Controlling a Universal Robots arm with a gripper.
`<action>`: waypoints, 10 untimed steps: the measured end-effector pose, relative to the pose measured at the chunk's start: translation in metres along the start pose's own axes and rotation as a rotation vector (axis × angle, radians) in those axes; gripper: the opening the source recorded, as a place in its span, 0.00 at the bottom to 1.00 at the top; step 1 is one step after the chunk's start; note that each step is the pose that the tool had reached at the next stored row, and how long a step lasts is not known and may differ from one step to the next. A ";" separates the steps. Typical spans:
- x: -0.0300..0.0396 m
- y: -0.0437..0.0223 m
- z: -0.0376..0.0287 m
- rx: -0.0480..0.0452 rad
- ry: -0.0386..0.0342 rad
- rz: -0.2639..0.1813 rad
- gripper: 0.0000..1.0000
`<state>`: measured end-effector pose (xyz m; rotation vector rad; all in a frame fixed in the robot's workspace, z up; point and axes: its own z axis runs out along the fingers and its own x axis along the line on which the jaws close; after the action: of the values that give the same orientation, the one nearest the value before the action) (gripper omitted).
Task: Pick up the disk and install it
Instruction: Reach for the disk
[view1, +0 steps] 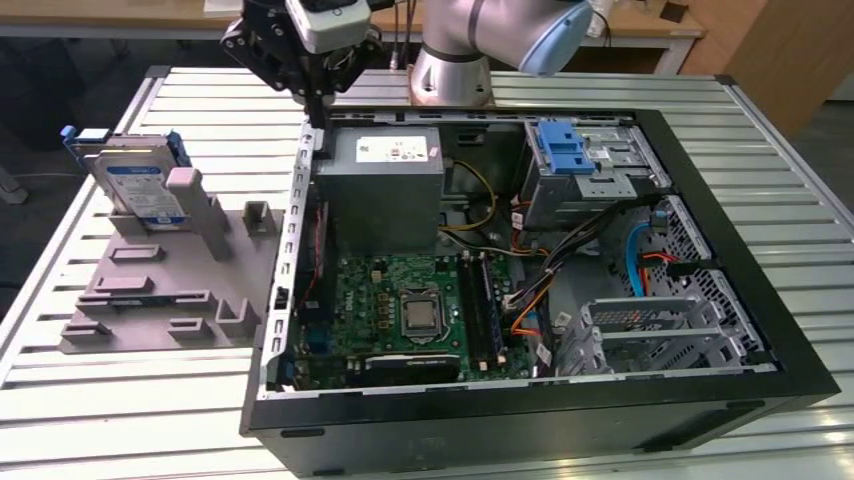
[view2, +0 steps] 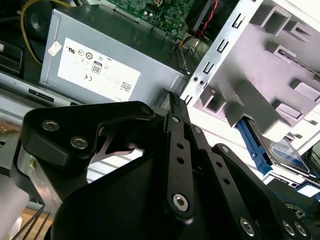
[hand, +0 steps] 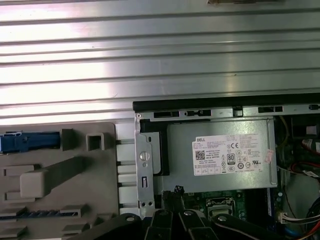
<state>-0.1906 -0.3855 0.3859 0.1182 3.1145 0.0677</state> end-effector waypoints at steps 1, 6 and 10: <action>0.0008 0.0004 0.0001 0.0000 -0.0001 0.000 0.11; 0.0010 0.0005 0.0001 0.0000 0.0000 0.000 0.11; 0.0022 0.0011 0.0001 0.0000 0.0000 0.000 0.11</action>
<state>-0.1928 -0.3842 0.3858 0.1183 3.1145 0.0676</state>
